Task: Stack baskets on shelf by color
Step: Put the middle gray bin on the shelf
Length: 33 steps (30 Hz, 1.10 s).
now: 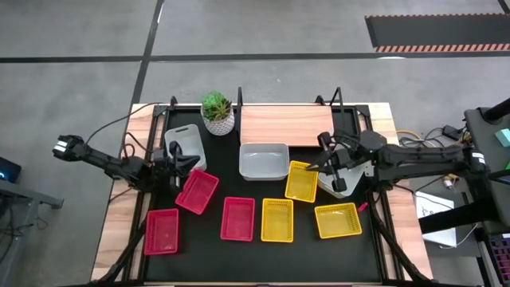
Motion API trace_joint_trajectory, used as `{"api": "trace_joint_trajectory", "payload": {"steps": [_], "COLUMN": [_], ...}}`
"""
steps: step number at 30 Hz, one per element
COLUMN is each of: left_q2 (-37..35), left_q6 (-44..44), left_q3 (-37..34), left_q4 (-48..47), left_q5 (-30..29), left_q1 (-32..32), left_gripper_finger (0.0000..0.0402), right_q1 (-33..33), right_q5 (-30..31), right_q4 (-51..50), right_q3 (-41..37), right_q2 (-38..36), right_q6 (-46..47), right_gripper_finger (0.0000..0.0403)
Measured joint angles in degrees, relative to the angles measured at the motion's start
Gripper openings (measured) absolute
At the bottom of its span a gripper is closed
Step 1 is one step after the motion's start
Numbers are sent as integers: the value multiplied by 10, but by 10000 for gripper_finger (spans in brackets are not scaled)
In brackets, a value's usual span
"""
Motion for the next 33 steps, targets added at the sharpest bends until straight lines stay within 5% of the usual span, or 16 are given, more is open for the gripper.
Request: {"api": "trace_joint_trajectory", "payload": {"steps": [11,19,27,33], "left_q2": [1,-10,-11,-10], "left_q6": [236,289,290,289], "left_q3": [2,-3,-3,-3], "left_q4": [220,245,246,245], "left_q5": [0,-1,0,0], "left_q1": [0,0,0,0], "left_gripper_finger": [0,0,0,0], "right_q1": [101,124,122,119], "right_q5": [157,201,234,314], "right_q4": [-78,-127,-355,-554], "right_q3": [67,147,300,417], "right_q2": [50,123,215,298], "right_q6": [5,10,-11,-93], "right_gripper_finger": [11,11,11,19]}}
